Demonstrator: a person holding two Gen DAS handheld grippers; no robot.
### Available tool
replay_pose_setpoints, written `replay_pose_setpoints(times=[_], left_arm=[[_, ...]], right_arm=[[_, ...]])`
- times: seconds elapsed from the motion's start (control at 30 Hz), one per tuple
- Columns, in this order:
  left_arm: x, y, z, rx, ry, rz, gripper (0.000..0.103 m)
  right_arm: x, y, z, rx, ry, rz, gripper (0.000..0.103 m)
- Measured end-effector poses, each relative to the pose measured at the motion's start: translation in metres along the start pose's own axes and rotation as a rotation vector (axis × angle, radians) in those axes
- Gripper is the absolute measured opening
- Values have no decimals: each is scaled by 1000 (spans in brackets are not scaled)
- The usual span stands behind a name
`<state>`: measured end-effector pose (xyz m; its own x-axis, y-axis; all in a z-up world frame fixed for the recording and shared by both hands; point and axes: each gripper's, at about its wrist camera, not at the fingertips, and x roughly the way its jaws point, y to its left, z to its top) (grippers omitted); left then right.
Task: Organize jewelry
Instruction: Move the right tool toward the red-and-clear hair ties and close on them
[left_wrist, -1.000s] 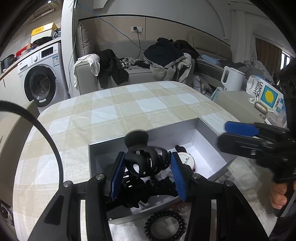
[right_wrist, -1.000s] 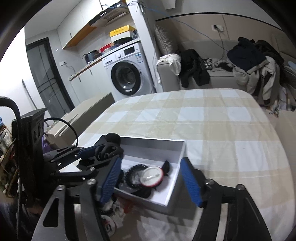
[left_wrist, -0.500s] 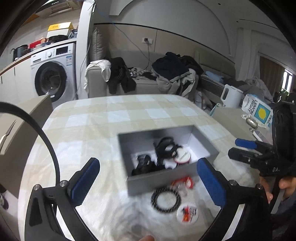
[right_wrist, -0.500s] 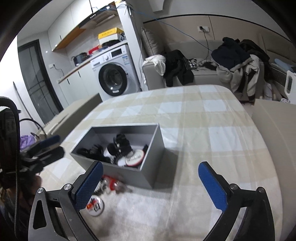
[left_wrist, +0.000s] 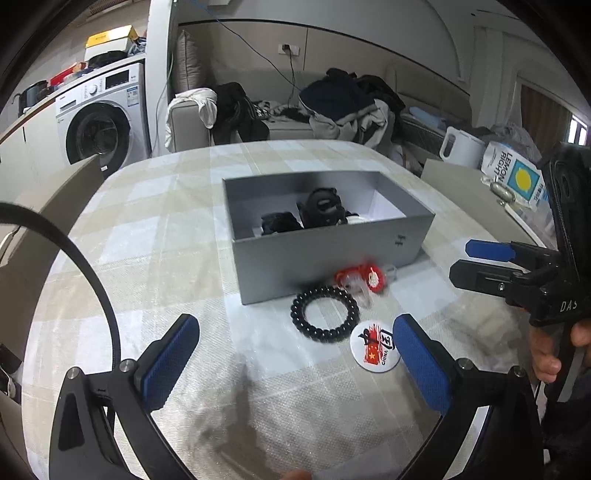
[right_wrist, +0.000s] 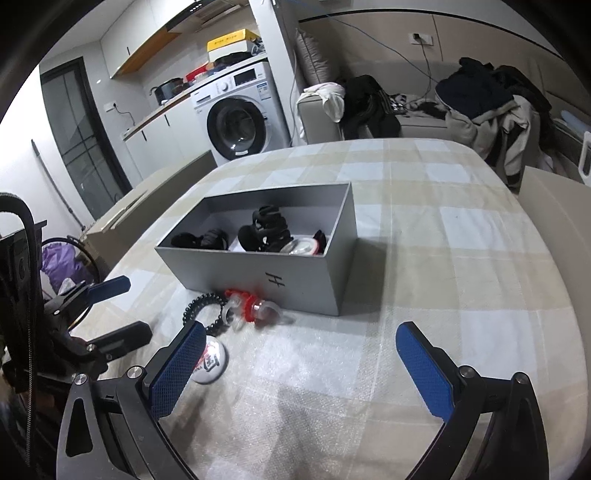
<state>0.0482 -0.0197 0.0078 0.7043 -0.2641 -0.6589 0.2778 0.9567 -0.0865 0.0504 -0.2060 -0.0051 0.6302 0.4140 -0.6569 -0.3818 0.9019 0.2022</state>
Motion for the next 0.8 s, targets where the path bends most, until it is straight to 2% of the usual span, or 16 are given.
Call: replay_pose_setpoints(times=[0.07, 0.13, 0.2, 0.27, 0.47, 0.6, 0.8], left_arm=[[2, 0, -1, 6, 3, -2, 102], [5, 2, 0, 5, 8, 0, 102], [8, 4, 0, -6, 23, 3, 102], [9, 8, 0, -18, 33, 3, 102], [6, 13, -5, -42, 31, -4, 102], [7, 16, -6, -51, 43, -4, 102], [6, 18, -7, -66, 49, -10, 102]], right_arm=[[3, 0, -2, 7, 19, 19, 103], [6, 0, -3, 17, 35, 56, 95], [11, 3, -2, 9, 59, 81, 71], [20, 7, -1, -11, 97, 91, 63], [36, 18, 5, -23, 128, 115, 56], [46, 24, 9, -38, 148, 95, 42], [56, 31, 12, -57, 171, 70, 39]])
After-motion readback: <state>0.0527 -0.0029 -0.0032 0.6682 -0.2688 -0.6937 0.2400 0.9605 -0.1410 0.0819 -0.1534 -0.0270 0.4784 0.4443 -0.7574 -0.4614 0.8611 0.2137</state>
